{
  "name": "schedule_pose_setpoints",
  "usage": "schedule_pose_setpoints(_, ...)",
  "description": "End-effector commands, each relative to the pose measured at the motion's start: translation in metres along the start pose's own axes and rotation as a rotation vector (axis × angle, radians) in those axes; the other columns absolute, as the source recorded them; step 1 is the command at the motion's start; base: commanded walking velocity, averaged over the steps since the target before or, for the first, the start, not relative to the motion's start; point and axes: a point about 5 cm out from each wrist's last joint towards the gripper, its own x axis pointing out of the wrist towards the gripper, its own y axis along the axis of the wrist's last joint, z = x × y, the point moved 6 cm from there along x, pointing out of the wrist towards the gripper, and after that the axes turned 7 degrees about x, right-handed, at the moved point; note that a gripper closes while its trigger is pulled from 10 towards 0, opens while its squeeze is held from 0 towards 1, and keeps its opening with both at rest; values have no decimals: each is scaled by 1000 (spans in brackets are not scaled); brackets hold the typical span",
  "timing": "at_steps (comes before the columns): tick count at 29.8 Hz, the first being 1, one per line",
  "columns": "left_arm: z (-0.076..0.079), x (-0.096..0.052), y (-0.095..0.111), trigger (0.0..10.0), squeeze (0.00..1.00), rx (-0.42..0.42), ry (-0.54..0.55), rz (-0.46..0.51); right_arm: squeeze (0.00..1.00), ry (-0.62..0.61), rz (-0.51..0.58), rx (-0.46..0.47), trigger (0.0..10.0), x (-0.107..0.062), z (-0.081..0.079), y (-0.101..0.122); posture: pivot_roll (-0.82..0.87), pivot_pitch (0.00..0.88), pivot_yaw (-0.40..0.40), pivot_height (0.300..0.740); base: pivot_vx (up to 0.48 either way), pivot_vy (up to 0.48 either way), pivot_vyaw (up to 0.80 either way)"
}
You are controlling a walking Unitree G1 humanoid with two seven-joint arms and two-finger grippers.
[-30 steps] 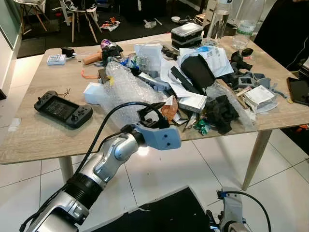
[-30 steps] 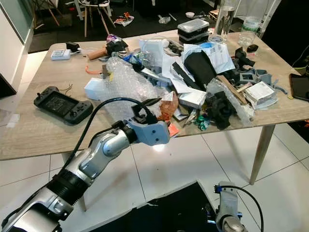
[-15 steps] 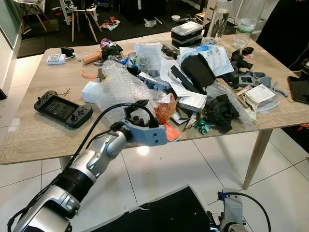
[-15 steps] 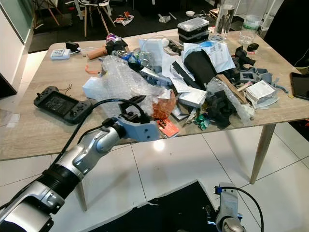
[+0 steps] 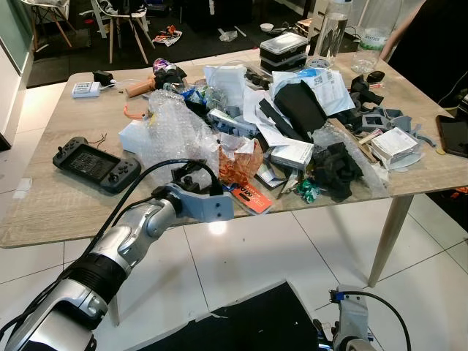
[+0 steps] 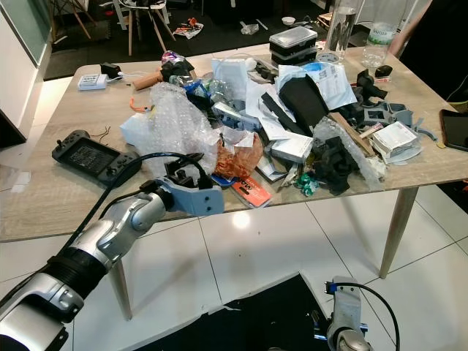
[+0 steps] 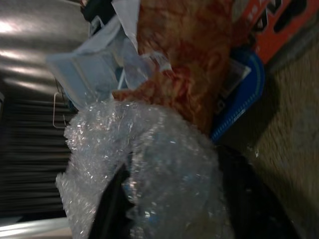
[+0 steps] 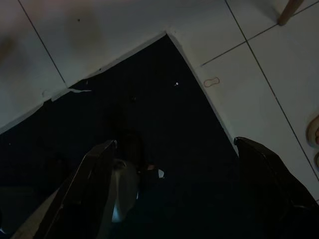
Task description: Picking trash to rubbish bin
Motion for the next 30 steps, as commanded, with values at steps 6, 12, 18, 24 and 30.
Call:
schedule_pose_setpoints(6, 2, -5, -12, 0, 0, -16, -27, -30, 0, -9, -36, 15, 10000, -2, 1, -12, -50, 107, 33, 740, 0, 0, 0)
schedule_pose_setpoints(12, -25, -5, -1, 0, 0, -295, 97, 45, 0, -10, -31, 15, 10000, -1, 1, -9, -52, 105, 32, 740, 0, 0, 0)
schedule_pose_setpoints(18, -68, -12, 14, 0, 0, -604, 250, 196, 0, -10, -33, 13, 10000, -1, 1, -10, -56, 103, 29, 740, 0, 0, 0)
schedule_pose_setpoints(24, -132, -40, 35, 1725, 0, -930, 385, 514, 0, -5, -29, 6, 10000, -1, 0, -8, -57, 99, 24, 740, 0, 0, 0)
schedule_pose_setpoints(30, -186, -76, 26, 10000, 0, -1213, 551, 778, 0, -2, -27, 0, 10000, 0, 0, -6, -58, 91, 22, 740, 0, 0, 0)
